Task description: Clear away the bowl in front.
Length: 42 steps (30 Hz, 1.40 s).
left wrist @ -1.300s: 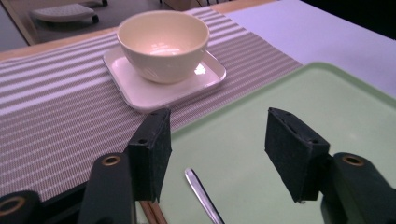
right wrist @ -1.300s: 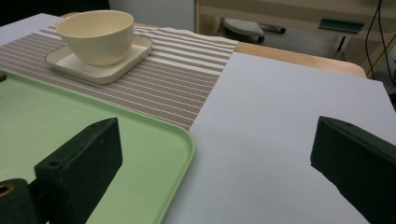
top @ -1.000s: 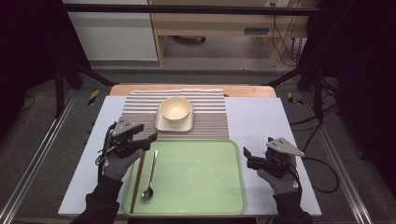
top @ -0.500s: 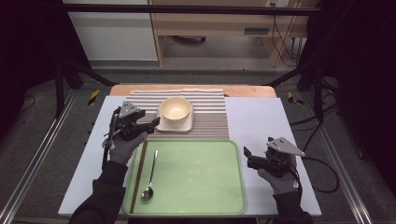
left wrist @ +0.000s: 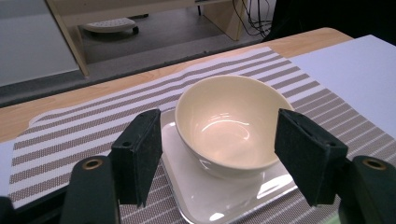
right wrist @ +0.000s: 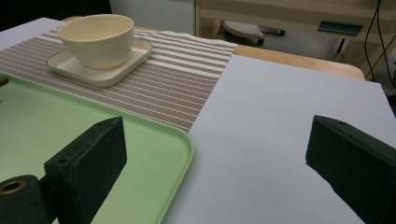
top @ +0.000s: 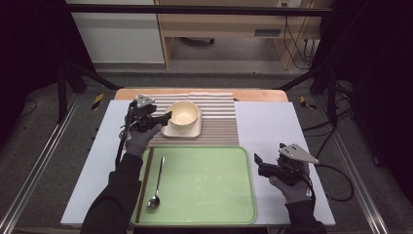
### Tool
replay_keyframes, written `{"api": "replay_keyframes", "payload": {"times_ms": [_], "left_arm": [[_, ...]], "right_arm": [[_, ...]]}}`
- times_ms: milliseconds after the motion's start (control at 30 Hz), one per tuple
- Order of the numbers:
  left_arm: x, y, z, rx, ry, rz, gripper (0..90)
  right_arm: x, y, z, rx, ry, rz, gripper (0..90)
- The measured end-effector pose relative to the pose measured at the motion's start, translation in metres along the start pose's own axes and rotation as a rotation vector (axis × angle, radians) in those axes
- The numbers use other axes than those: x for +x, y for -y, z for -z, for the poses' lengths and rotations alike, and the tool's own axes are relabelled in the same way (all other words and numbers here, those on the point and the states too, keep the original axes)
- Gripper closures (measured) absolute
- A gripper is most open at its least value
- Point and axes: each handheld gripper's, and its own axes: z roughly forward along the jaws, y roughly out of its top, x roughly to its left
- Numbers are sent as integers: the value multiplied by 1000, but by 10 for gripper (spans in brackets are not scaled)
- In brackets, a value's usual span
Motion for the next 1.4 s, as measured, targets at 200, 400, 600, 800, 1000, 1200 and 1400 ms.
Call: {"api": "replay_keyframes", "payload": {"times_ms": [200,400,600,800,1000,1200,1400], "left_arm": [[5,-1,-21,19,-17,1,320],[9,2,-41,43,-29,-2,321],[16,3,-57,68,-48,10,340],[21,11,-72,91,-57,35,382],[21,19,-84,119,-57,49,438],[22,23,-89,139,-41,69,537],[18,23,-92,143,-33,89,663]], "right_arm": [[-1,1,0,4,2,3,54],[-1,1,-2,8,1,1,54],[-1,2,-3,13,-1,3,54],[-2,2,-3,13,-1,4,54],[-2,2,-3,16,1,5,54],[-3,3,-3,17,1,6,55],[-2,3,-4,20,-1,3,55]]}}
